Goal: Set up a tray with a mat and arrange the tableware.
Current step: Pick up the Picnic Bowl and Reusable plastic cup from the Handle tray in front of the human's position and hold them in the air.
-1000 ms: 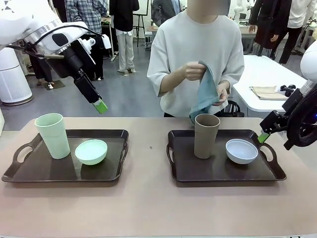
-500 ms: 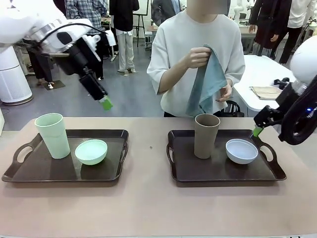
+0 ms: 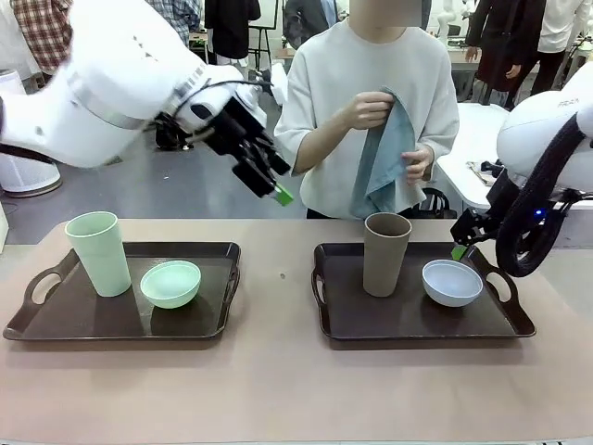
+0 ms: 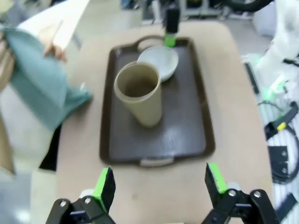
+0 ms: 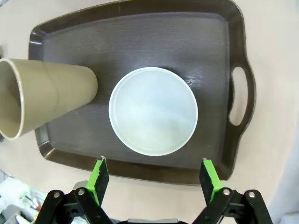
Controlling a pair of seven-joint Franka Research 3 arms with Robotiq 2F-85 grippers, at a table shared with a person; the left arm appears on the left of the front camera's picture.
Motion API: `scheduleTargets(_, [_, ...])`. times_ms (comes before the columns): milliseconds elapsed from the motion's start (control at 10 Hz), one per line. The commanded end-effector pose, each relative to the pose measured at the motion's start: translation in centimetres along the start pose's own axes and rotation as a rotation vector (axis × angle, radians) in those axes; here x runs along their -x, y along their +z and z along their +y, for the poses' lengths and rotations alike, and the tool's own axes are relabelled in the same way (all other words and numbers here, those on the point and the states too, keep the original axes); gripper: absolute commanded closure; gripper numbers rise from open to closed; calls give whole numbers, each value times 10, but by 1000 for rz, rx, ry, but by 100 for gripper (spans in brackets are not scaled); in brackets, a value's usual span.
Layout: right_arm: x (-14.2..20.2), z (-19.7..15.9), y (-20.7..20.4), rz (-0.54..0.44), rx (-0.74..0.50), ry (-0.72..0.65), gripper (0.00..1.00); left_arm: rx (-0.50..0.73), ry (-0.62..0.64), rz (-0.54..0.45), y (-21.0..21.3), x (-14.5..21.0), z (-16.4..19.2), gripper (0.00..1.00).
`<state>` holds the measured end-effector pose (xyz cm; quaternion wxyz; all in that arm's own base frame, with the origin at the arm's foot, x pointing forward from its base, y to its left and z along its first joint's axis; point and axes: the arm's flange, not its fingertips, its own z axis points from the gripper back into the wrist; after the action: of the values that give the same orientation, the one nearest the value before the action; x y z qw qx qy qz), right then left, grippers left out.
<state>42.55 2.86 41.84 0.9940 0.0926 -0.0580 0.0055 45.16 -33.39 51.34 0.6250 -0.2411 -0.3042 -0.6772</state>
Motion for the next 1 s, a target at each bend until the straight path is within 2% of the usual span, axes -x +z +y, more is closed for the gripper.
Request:
scheduleTargets(0, [-11,5,-3,0,-15,-10,0,154,-33,-105,-28,12,23,0])
scheduleTargets(200, [-10,5,-1,-10,-105,13,0,147,-23,-102,-28,12,29,0])
scheduleTargets(300, [-8,1,-5,10,-6,-1,0,116,-25,-98,-40,10,16,0])
scheduleTargets(800, [-9,3,-3,6,-22,5,0,133,-28,-111,-43,6,22,0])
scheduleTargets(900, [-14,-3,-16,48,-22,-14,0,83,-68,-53,-57,16,17,0])
